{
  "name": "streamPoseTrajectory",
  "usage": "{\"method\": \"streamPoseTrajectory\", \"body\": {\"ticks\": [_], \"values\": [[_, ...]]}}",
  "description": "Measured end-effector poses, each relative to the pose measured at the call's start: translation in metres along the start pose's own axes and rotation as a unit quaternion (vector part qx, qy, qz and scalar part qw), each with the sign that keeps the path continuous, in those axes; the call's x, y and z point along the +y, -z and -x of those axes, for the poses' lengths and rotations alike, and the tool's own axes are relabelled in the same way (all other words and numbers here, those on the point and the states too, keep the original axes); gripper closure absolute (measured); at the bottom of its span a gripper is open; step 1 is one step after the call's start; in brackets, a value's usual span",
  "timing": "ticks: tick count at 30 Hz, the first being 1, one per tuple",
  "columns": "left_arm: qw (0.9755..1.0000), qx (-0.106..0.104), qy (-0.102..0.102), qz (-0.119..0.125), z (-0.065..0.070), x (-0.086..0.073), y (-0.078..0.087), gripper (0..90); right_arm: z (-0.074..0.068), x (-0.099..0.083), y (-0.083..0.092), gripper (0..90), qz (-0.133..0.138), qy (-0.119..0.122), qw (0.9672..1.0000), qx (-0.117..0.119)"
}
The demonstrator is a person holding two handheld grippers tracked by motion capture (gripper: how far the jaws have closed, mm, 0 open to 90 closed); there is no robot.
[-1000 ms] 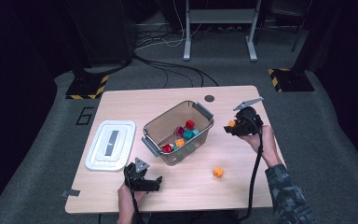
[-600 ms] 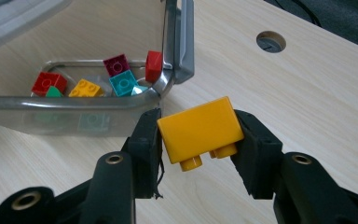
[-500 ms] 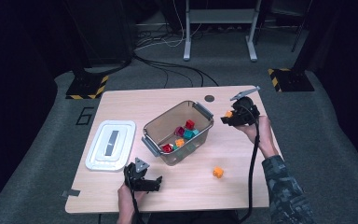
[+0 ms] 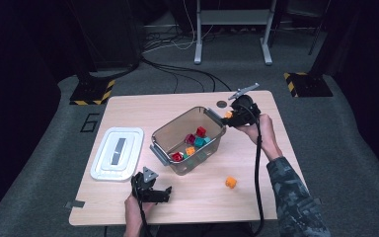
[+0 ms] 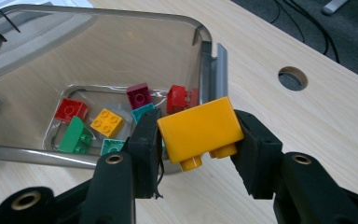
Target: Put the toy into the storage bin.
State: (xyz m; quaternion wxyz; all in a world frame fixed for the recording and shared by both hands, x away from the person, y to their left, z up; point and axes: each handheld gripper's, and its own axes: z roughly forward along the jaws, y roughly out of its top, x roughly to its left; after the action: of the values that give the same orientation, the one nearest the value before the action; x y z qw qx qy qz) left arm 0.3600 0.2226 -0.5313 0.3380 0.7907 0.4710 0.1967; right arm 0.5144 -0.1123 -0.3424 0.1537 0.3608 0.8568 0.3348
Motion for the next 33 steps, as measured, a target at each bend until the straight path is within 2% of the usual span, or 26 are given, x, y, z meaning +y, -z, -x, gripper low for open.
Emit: {"method": "streamPoseTrajectory", "body": {"ticks": [5,18,19,20,21,22,24,25,29,33], "values": [[1.0,0.0,0.0,0.0,0.0,0.0,0.0,0.0,-0.008,0.013,-0.013,54.8,-0.005,0.008,0.9999,0.008],[1.0,-0.001,-0.001,-0.001,0.0,0.0,0.0,0.0,-0.024,0.028,-0.035,53.5,-0.02,0.012,0.9996,0.018],[1.0,-0.001,-0.001,-0.001,0.0,0.0,0.0,0.0,-0.024,0.028,-0.036,48.3,-0.022,0.011,0.9996,0.015],[1.0,-0.001,-0.001,-0.001,0.0,0.0,0.0,0.0,-0.024,0.028,-0.036,48.3,-0.022,0.011,0.9996,0.015],[1.0,-0.001,-0.001,-0.001,0.0,0.0,0.0,0.0,-0.024,0.028,-0.036,39.7,-0.021,0.007,0.9997,0.009],[1.0,-0.001,0.0,-0.001,0.0,0.0,0.0,0.0,-0.024,0.028,-0.036,39.7,-0.021,0.007,0.9997,0.009],[1.0,-0.001,0.0,-0.001,0.0,0.0,0.0,0.0,-0.023,0.027,-0.03,25.8,-0.012,0.006,0.9999,0.0],[1.0,-0.001,0.0,0.0,0.0,0.0,0.0,0.0,-0.023,0.026,-0.028,22.9,-0.007,0.004,1.0,0.0],[1.0,0.0,0.0,0.0,0.0,0.0,0.0,0.0,-0.02,0.022,-0.017,16.0,0.0,0.0,1.0,-0.001],[1.0,0.0,0.0,0.001,0.0,0.0,0.0,0.0,-0.018,0.011,-0.002,12.2,0.012,-0.002,0.9999,-0.005]]}}
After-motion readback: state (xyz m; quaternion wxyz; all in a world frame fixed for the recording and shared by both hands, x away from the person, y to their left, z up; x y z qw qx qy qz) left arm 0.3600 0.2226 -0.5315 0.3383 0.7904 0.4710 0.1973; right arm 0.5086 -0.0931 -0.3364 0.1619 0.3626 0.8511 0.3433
